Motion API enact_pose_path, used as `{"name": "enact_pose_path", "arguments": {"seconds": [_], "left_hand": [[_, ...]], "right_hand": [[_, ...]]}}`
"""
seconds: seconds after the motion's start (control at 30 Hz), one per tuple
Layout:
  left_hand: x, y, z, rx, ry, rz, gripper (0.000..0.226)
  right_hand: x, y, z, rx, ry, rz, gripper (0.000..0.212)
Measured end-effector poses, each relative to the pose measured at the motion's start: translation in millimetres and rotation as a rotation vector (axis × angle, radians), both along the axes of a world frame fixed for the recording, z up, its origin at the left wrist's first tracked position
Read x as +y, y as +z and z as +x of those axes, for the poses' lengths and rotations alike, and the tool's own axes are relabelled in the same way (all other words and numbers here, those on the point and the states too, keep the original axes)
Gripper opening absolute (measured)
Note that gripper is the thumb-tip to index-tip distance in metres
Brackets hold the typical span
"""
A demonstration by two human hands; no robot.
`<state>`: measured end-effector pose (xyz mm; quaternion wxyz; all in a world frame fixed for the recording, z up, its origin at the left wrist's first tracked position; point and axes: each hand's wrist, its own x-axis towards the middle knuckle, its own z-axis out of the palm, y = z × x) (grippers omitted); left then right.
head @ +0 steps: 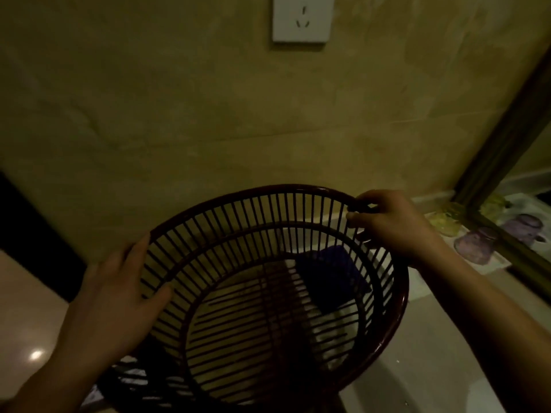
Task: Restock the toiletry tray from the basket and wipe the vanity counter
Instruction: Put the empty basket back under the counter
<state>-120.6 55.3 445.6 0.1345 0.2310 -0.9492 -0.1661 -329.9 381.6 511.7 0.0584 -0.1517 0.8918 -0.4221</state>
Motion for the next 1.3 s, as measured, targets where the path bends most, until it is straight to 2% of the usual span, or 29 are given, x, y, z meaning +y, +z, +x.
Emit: {"name": "enact_pose_path", "arguments": {"seconds": [0.23,0.4,0.63,0.87,1.03,1.3], "left_hand": [[-58.6,-24.7,58.6,-0.077,0.05,-0.045,0.087],[-95.8,-50.5,85.9,-0.142,0.065,-0.077,0.088],[-99.9,-110.9,114.5,-0.18,0.132,0.056,0.087],[-95.7,-212.9,128.5,-0.232,0.172,0.186,0.076],[-98.1,-296.4,128.8,-0.335,0.271,0.31,0.083],[-107.8,-463.1,113.4,-0.44,0.32,0.411,0.085]], "right_hand": [[-66.5,-17.7,63.7,0.055,-0.044,0.112,0.01],[-98.7,-46.7,98.7,-0.006,-0.051,0.156,0.011],[-120.4,-115.7,114.5,-0.073,0.04,0.234,0.026],[-141.0,-233.2,115.8,-0.222,0.071,0.305,0.026],[-157.9,-329.9,117.2,-0.356,-0.002,0.317,0.022],[-174.5,-523.5,110.9,-0.582,-0.146,0.311,0.032]]}}
